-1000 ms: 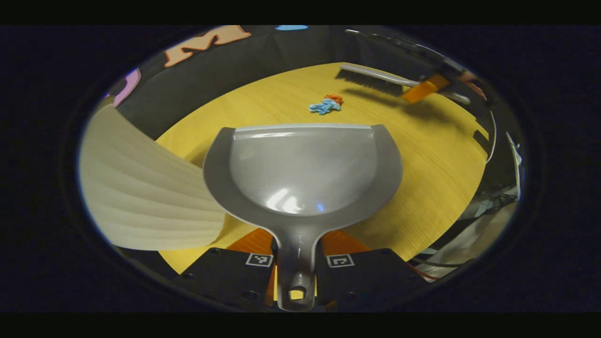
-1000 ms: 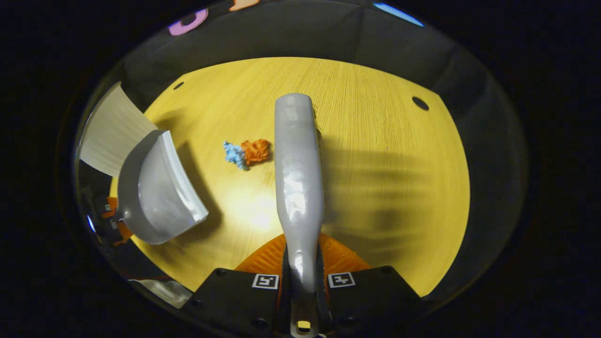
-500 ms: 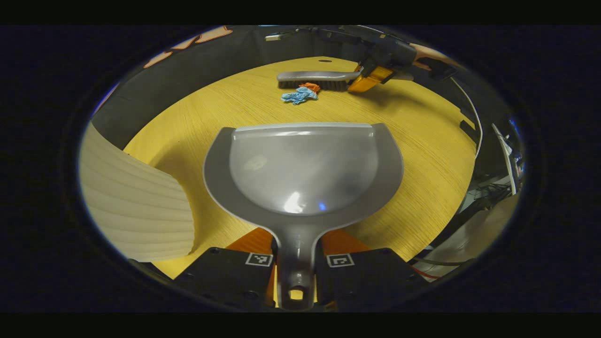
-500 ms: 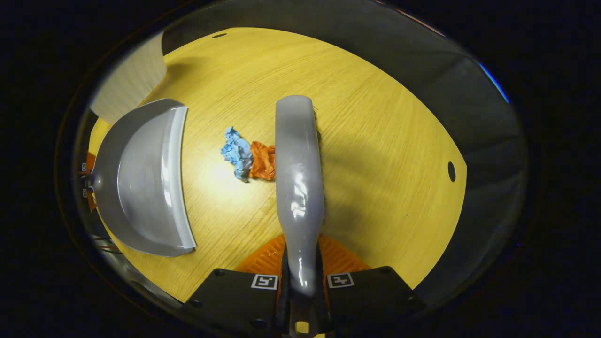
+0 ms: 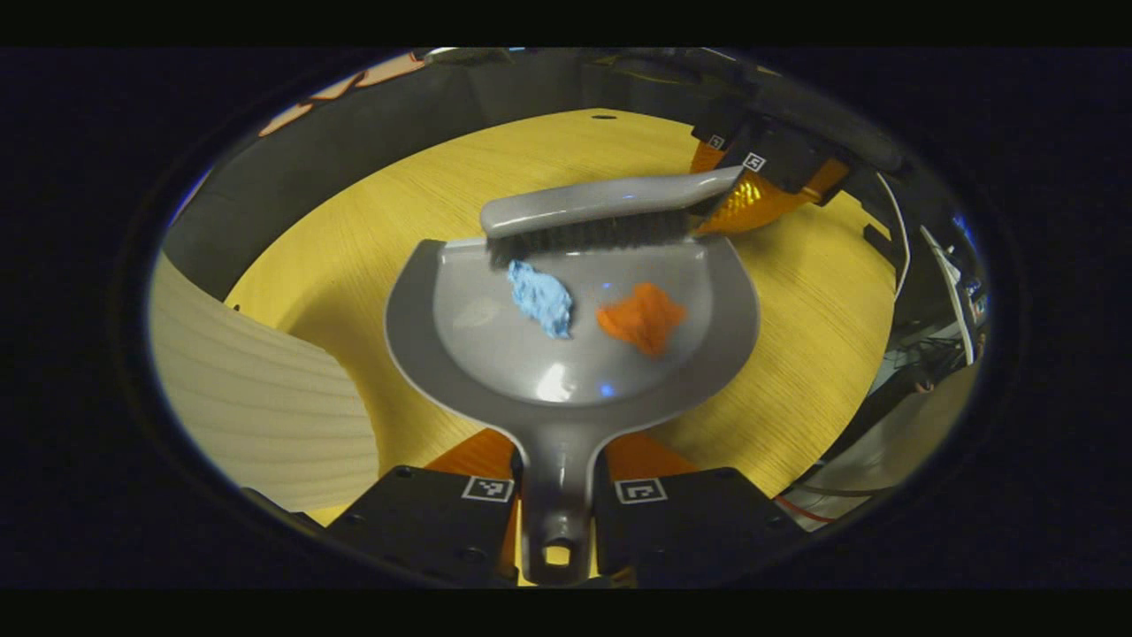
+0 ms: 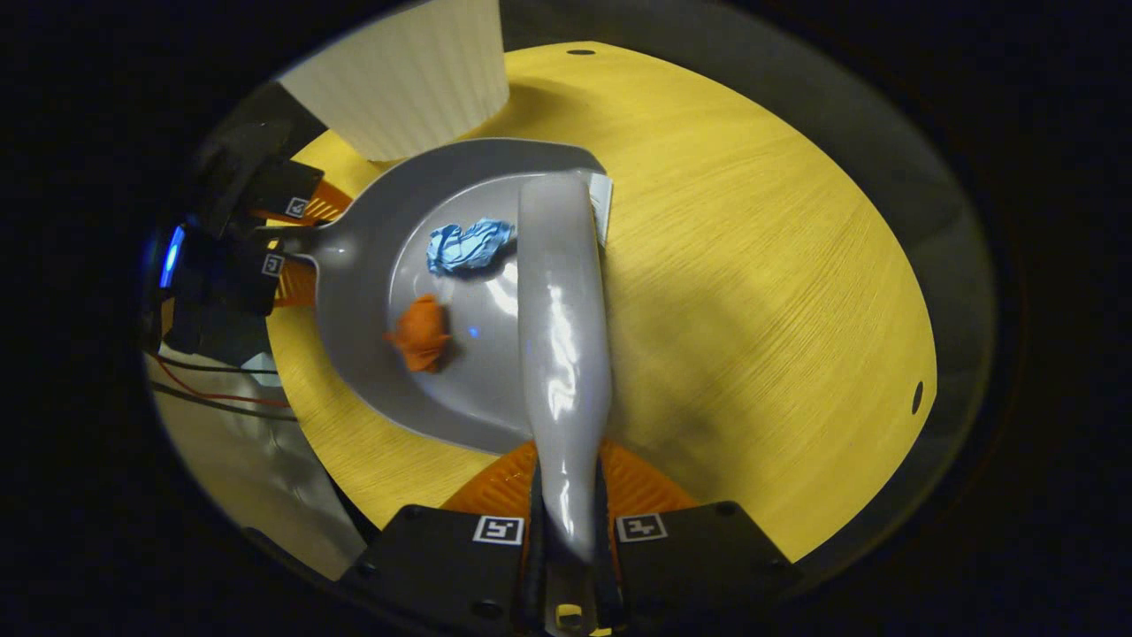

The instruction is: Pick up the small broom and dustpan from the desktop, sweep the trash into the dustpan with the broom, and then empty the trash into the garbage bin.

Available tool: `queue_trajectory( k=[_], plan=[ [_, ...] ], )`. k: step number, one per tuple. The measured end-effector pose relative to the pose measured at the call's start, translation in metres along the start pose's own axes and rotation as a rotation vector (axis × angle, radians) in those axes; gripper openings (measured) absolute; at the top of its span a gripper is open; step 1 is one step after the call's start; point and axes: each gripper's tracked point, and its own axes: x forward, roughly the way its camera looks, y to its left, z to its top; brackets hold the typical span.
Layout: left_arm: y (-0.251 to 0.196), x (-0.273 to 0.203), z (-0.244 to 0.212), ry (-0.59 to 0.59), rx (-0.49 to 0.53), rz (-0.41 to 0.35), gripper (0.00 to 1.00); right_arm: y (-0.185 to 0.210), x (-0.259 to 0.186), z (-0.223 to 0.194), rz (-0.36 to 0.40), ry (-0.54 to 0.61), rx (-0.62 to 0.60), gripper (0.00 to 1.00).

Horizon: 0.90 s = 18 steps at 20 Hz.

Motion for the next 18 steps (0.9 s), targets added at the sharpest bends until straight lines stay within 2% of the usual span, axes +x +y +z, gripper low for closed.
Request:
queue_trajectory(
  k=[1, 4, 8, 9, 10, 12, 14, 16, 18],
  plan=[
    [-0.001, -0.001, -0.001, -0.007, 0.0, 0.011, 0.28, -0.003, -0.002, -0.001, 0.009, -0.021, 0.016, 0.24],
    [0.0, 0.004, -0.002, -0.025, -0.051, 0.03, 0.28, -0.013, -0.018, -0.01, -0.052, -0.095, 0.073, 0.23],
    [-0.02, -0.009, 0.015, -0.061, -0.236, 0.034, 0.28, -0.034, -0.041, -0.031, -0.084, -0.235, 0.19, 0.24],
    [-0.023, -0.016, 0.023, -0.079, -0.276, 0.052, 0.26, -0.042, -0.044, -0.035, -0.09, -0.268, 0.205, 0.23],
    [-0.026, -0.026, 0.027, -0.099, -0.314, 0.082, 0.29, -0.047, -0.048, -0.043, -0.094, -0.299, 0.223, 0.24],
    [-0.033, -0.038, 0.031, -0.1, -0.425, 0.134, 0.27, -0.06, -0.055, -0.056, -0.073, -0.377, 0.254, 0.23],
    [-0.042, -0.045, 0.037, -0.109, -0.521, 0.148, 0.28, -0.081, -0.045, -0.061, -0.08, -0.436, 0.252, 0.24],
    [-0.036, -0.063, 0.05, -0.109, -0.586, 0.179, 0.28, -0.104, -0.038, -0.07, -0.063, -0.467, 0.255, 0.24],
    [-0.029, -0.067, 0.064, -0.121, -0.622, 0.2, 0.27, -0.108, -0.032, -0.079, -0.039, -0.482, 0.272, 0.23]
  ],
)
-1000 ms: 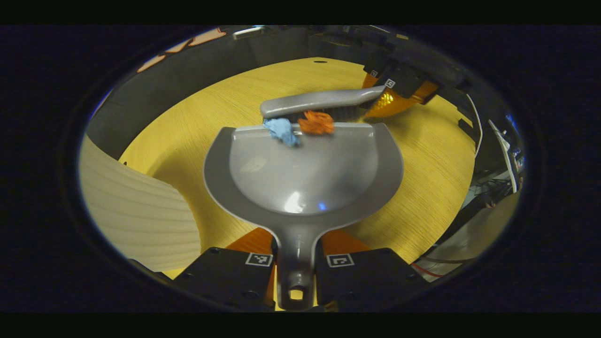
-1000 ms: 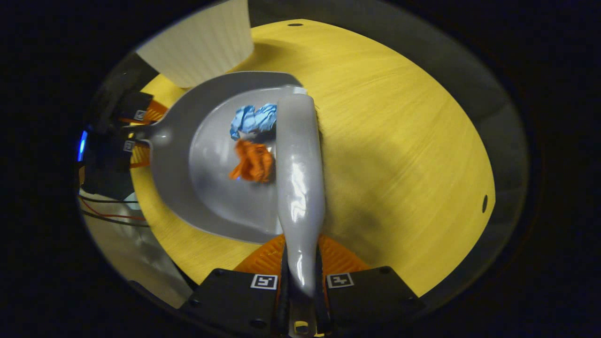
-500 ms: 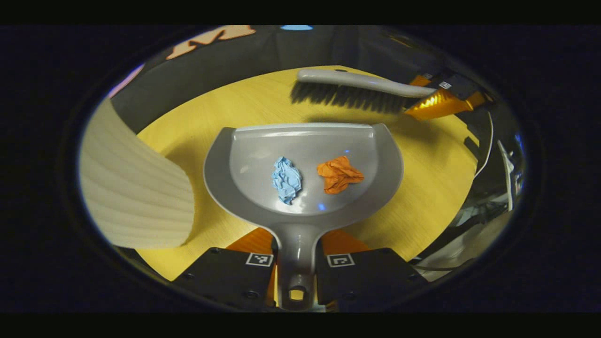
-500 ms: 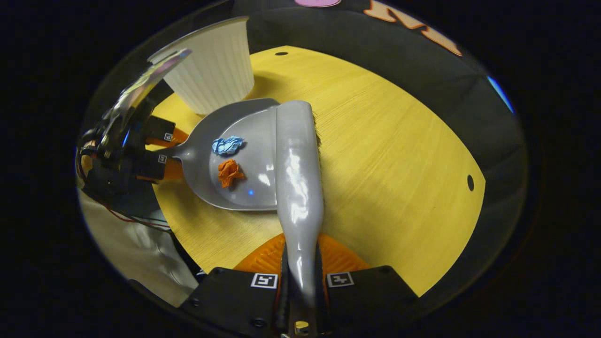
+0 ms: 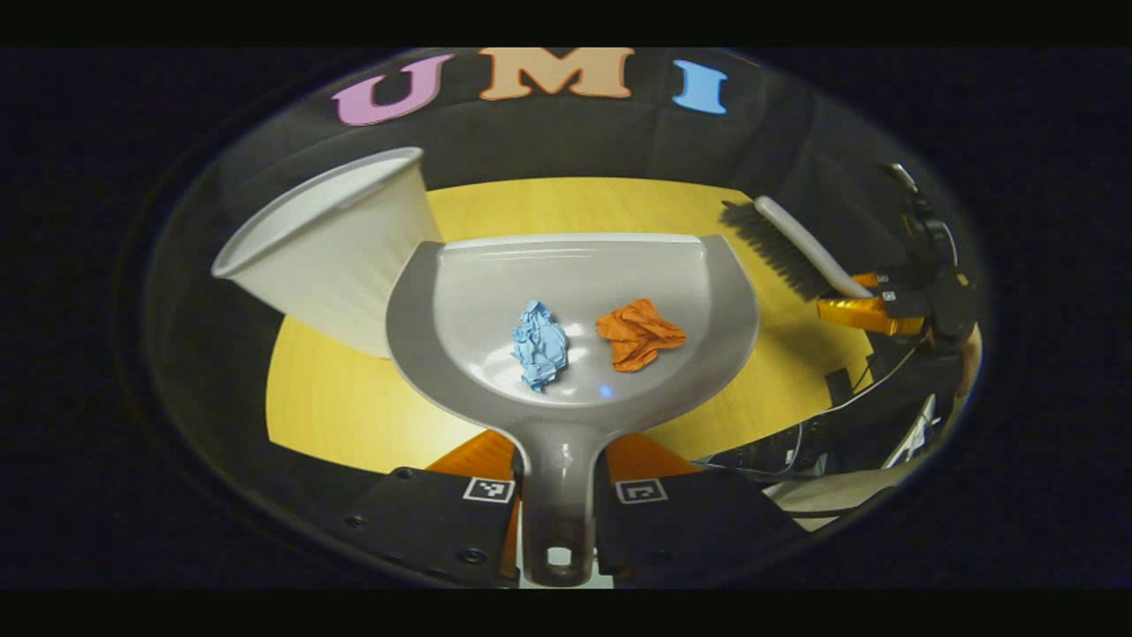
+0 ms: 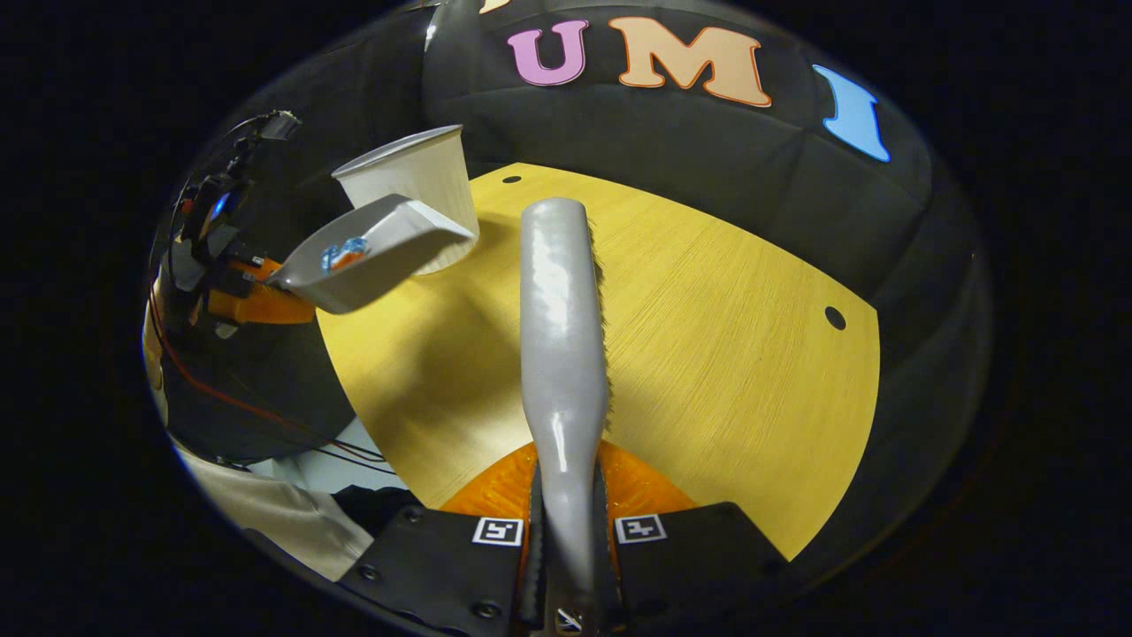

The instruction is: Pick up the small broom and dustpan from the desktop, sweep the trash into the dustpan with the broom, and then empty the trash into the garbage bin.

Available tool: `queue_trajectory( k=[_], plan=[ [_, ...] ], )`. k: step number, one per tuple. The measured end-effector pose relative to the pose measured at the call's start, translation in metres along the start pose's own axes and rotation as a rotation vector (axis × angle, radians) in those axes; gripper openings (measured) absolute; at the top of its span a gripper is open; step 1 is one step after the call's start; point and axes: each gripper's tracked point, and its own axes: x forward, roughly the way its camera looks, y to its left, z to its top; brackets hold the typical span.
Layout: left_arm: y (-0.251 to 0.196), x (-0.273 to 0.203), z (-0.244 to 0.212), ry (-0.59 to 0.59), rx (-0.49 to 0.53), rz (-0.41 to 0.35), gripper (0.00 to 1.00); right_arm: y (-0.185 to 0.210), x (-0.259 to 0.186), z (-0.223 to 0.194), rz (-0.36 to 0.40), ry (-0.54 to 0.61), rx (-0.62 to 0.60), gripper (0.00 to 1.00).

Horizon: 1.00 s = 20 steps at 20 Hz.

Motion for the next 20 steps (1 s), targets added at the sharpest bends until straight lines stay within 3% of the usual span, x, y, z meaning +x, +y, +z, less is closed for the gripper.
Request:
queue_trajectory(
  k=[4, 7, 9, 12, 16, 20],
  plan=[
    [0.001, -0.01, 0.04, -0.014, -0.043, -0.073, 0.27, -0.006, -0.001, -0.002, 0.027, -0.008, 0.041, 0.23],
    [0.032, -0.013, 0.082, -0.051, 0.101, 0.054, 0.27, -0.01, 0.003, -0.006, 0.03, -0.007, 0.088, 0.24],
    [0.063, -0.011, 0.103, -0.034, 0.221, 0.091, 0.27, -0.013, 0.001, -0.004, -0.006, -0.004, 0.129, 0.24],
    [0.121, -0.007, 0.136, 0.037, 0.309, 0.146, 0.27, 0.016, 0.009, -0.001, -0.032, -0.017, 0.198, 0.23],
    [0.179, 0.007, 0.188, 0.151, 0.478, 0.271, 0.27, 0.063, 0.029, 0.007, -0.055, -0.008, 0.278, 0.24],
    [0.2, 0.002, 0.218, 0.235, 0.667, 0.383, 0.29, 0.082, 0.039, 0.008, -0.078, 0.008, 0.316, 0.24]
  ],
)
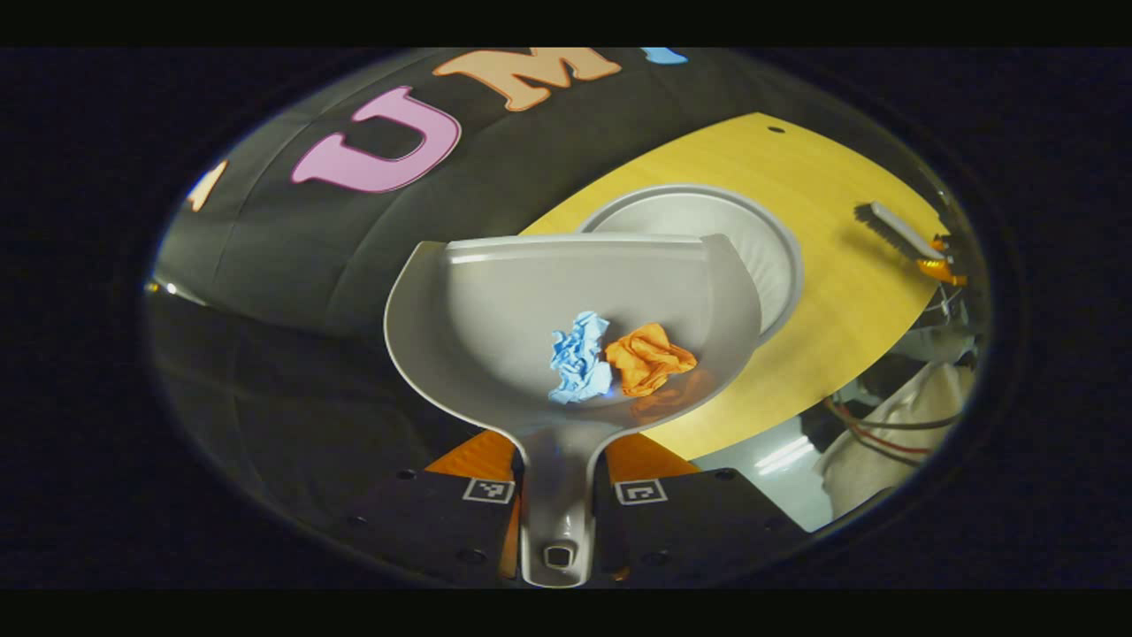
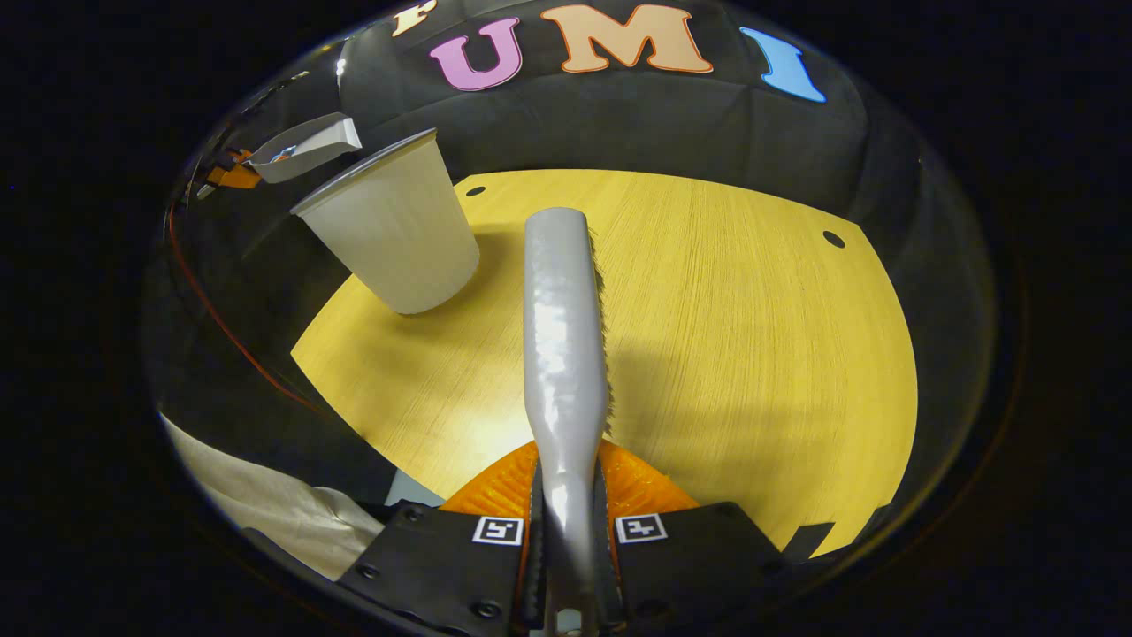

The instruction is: Pick up the small broom and dustpan from the desktop, sweep the trash into the dustpan with the broom, and then empty the trash into the garbage bin.

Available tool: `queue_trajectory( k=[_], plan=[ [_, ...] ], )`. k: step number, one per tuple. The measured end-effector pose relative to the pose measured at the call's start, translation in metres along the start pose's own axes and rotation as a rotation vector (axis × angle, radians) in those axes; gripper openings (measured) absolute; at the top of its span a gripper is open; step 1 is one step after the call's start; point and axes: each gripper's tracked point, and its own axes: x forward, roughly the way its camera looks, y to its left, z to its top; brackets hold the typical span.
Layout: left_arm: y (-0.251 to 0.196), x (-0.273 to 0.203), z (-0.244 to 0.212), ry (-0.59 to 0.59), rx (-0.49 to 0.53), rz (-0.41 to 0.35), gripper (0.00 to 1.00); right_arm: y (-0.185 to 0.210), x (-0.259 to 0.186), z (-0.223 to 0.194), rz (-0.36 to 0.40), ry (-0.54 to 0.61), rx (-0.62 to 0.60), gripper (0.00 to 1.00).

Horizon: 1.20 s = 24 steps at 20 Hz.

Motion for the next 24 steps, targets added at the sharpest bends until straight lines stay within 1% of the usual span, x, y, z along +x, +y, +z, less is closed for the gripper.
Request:
queue_trajectory(
  k=[1, 2, 4, 7, 9, 10, 11, 13, 14, 15, 17, 18, 19, 20, 21, 22, 24],
  plan=[
    [0.0, -0.004, 0.002, 0.005, 0.037, 0.009, 0.29, 0.002, 0.001, 0.0, -0.006, 0.0, 0.007, 0.21],
    [0.005, -0.008, -0.001, 0.008, 0.065, 0.011, 0.27, 0.003, 0.001, -0.001, -0.014, 0.0, 0.012, 0.24],
    [0.006, -0.007, 0.0, 0.024, 0.12, 0.021, 0.27, 0.002, 0.0, -0.002, -0.023, -0.003, 0.029, 0.24],
    [0.013, -0.009, 0.004, 0.053, 0.208, 0.057, 0.27, 0.0, -0.002, -0.001, -0.034, -0.011, 0.05, 0.24],
    [0.018, -0.009, -0.001, 0.083, 0.231, 0.067, 0.27, -0.003, -0.004, -0.001, -0.039, -0.013, 0.056, 0.24],
    [0.021, -0.012, -0.003, 0.097, 0.241, 0.076, 0.27, -0.005, -0.006, -0.002, -0.041, -0.011, 0.058, 0.21],
    [0.024, -0.014, -0.003, 0.102, 0.247, 0.088, 0.27, -0.007, -0.007, -0.002, -0.043, -0.013, 0.059, 0.24],
    [0.027, -0.019, -0.006, 0.1, 0.225, 0.099, 0.27, -0.01, -0.009, -0.002, -0.042, -0.015, 0.061, 0.24],
    [0.025, -0.022, -0.009, 0.085, 0.195, 0.088, 0.27, -0.013, -0.011, -0.004, -0.04, -0.016, 0.062, 0.24],
    [0.018, -0.019, -0.008, 0.054, 0.145, 0.061, 0.27, -0.014, -0.013, -0.004, -0.038, -0.018, 0.063, 0.24],
    [-0.001, -0.018, 0.0, -0.032, 0.007, -0.014, 0.26, -0.018, -0.014, -0.007, -0.032, -0.011, 0.068, 0.24],
    [-0.013, -0.017, 0.006, -0.084, -0.067, -0.047, 0.27, -0.02, -0.014, -0.009, -0.03, -0.007, 0.069, 0.24],
    [-0.025, -0.017, 0.013, -0.128, -0.138, -0.074, 0.26, -0.023, -0.016, -0.008, -0.025, -0.007, 0.072, 0.24],
    [-0.035, -0.021, 0.018, -0.177, -0.203, -0.093, 0.26, -0.026, -0.02, -0.009, -0.019, -0.009, 0.078, 0.24],
    [-0.047, -0.027, 0.026, -0.23, -0.265, -0.107, 0.27, -0.029, -0.024, -0.009, -0.011, -0.013, 0.087, 0.21],
    [-0.061, -0.036, 0.034, -0.278, -0.33, -0.128, 0.27, -0.033, -0.028, -0.01, -0.003, -0.019, 0.095, 0.24],
    [-0.088, -0.047, 0.054, -0.332, -0.434, -0.201, 0.27, -0.042, -0.035, -0.012, 0.005, -0.007, 0.112, 0.24]
  ],
)
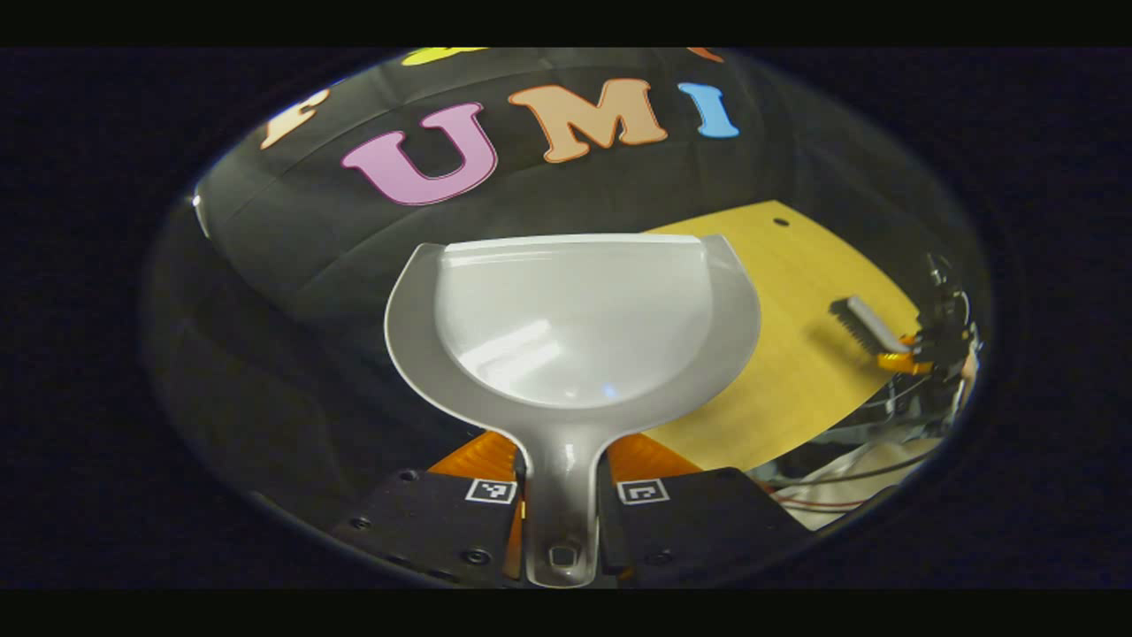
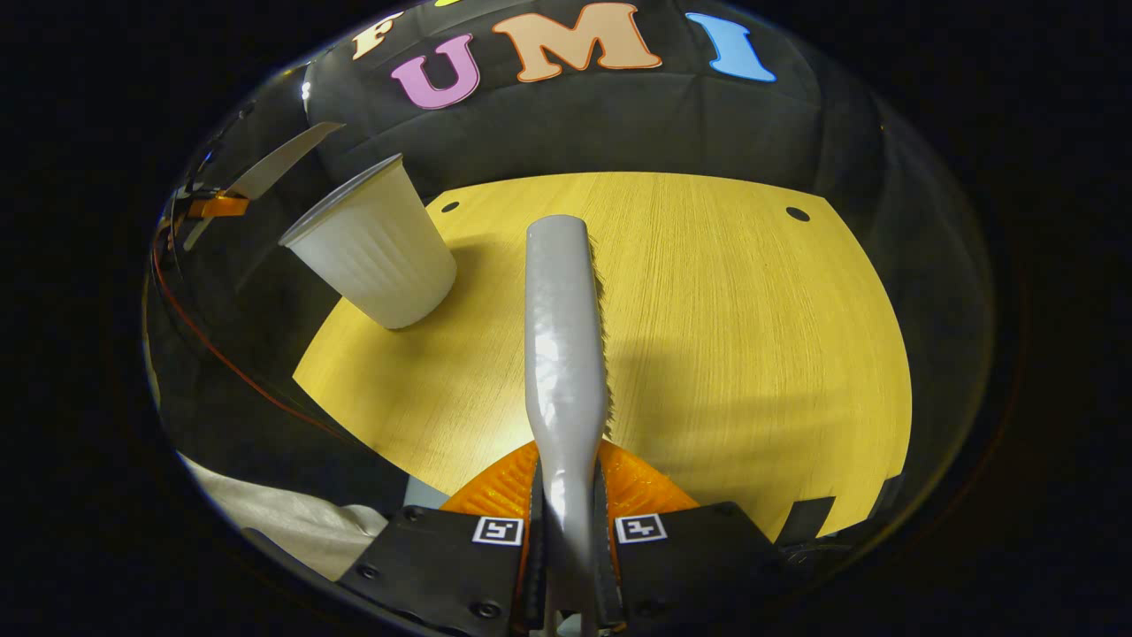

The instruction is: Pick up the small broom and dustpan from the desktop, sweep the trash into the dustpan with the broom, and then empty the trash into the garbage bin.

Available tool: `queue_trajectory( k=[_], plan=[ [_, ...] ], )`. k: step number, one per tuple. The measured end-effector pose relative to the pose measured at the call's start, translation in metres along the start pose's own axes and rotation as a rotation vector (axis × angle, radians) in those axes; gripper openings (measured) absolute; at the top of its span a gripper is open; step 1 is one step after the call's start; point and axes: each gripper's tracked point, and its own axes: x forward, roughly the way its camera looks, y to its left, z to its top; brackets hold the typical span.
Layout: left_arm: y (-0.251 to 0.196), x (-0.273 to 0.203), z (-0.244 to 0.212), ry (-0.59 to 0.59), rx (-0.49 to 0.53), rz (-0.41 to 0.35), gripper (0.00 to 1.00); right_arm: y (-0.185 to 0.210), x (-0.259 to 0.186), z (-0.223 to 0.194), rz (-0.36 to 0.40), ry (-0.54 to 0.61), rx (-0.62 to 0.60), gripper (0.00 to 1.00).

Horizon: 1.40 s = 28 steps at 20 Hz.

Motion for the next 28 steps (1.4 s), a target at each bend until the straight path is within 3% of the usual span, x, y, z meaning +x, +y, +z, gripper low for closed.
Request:
queue_trajectory(
  k=[6, 8, 13, 18, 22, 28],
  plan=[
    [-0.162, 0.014, 0.032, -0.083, -0.04, -0.148, 0.27, -0.053, -0.018, -0.009, 0.003, 0.025, 0.031, 0.24],
    [-0.211, 0.027, 0.034, -0.109, -0.06, -0.167, 0.27, -0.069, -0.02, -0.014, 0.005, 0.034, 0.04, 0.23],
    [-0.301, 0.082, -0.032, -0.003, -0.223, -0.165, 0.28, -0.097, -0.007, -0.022, -0.034, 0.076, 0.07, 0.23],
    [-0.32, 0.134, -0.099, 0.177, -0.327, -0.059, 0.28, -0.09, 0.039, -0.025, -0.053, 0.075, 0.152, 0.24],
    [-0.318, 0.13, -0.097, 0.225, -0.41, -0.057, 0.28, -0.078, 0.081, -0.023, -0.077, 0.109, 0.186, 0.24],
    [-0.315, 0.131, -0.098, 0.281, -0.373, -0.013, 0.29, -0.074, 0.102, -0.018, -0.06, 0.148, 0.252, 0.24]
  ],
)
